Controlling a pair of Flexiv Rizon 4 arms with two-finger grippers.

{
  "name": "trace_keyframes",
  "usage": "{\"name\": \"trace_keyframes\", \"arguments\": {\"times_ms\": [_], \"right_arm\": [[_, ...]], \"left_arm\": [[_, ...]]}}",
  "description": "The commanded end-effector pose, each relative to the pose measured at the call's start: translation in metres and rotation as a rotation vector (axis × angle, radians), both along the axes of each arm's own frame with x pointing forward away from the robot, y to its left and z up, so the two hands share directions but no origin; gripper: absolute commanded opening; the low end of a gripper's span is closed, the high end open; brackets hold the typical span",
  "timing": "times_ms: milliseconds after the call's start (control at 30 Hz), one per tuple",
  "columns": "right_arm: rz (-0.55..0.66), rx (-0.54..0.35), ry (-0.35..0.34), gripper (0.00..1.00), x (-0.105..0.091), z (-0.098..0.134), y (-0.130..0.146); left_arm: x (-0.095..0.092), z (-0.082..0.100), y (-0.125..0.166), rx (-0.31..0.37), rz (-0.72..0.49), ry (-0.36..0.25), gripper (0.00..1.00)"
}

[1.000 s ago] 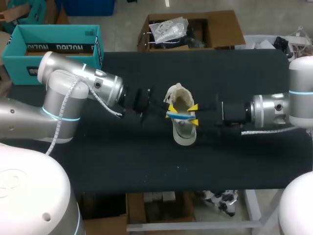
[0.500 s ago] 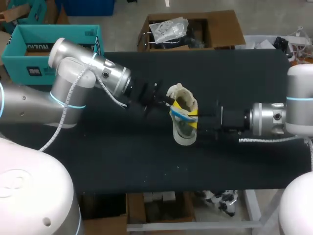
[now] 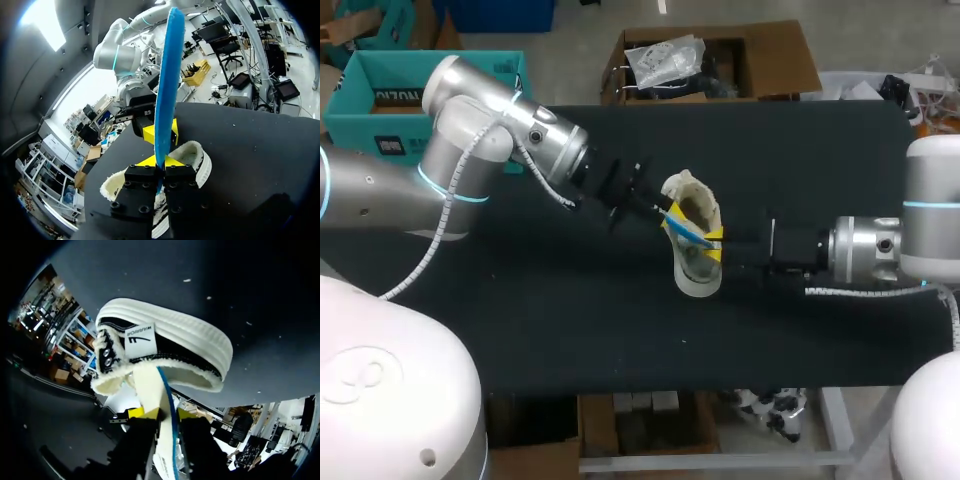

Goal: Open the shoe tongue, take the insole out of the shoe, put the insole back into the shoe, and pack the shoe into the shoebox

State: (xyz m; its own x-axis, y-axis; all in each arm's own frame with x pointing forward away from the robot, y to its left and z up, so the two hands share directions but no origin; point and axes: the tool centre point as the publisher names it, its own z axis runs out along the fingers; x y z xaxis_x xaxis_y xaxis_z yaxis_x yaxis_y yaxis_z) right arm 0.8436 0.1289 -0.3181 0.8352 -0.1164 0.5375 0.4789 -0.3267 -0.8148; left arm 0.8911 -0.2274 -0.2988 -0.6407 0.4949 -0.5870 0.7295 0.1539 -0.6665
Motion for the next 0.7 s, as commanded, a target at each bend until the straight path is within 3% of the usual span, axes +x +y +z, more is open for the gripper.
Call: {"name": "trace_keyframes", "arguments": {"times_ms": [33, 100, 133, 167, 700], "right_arm": [[-0.001, -0.008, 0.004, 0.23, 0.003, 0.000, 0.004], [-0.003, -0.009, 0.007, 0.18, 0.005, -0.002, 0.004], [-0.004, -0.009, 0.009, 0.13, 0.006, -0.003, 0.004], [-0.005, -0.009, 0.011, 0.00, 0.007, -0.003, 0.004], [-0.054, -0.068, 0.069, 0.00, 0.034, -0.031, 0.002]], "left_arm": [[-0.002, 0.000, -0.001, -0.001, -0.016, 0.001, 0.00], [-0.002, -0.003, -0.002, 0.002, -0.019, 0.002, 0.00], [-0.001, -0.005, -0.002, 0.010, -0.020, -0.001, 0.00], [0.000, -0.007, -0.003, 0.017, -0.015, 0.000, 0.00], [0.022, -0.024, -0.005, 0.041, 0.022, 0.001, 0.00]]}}
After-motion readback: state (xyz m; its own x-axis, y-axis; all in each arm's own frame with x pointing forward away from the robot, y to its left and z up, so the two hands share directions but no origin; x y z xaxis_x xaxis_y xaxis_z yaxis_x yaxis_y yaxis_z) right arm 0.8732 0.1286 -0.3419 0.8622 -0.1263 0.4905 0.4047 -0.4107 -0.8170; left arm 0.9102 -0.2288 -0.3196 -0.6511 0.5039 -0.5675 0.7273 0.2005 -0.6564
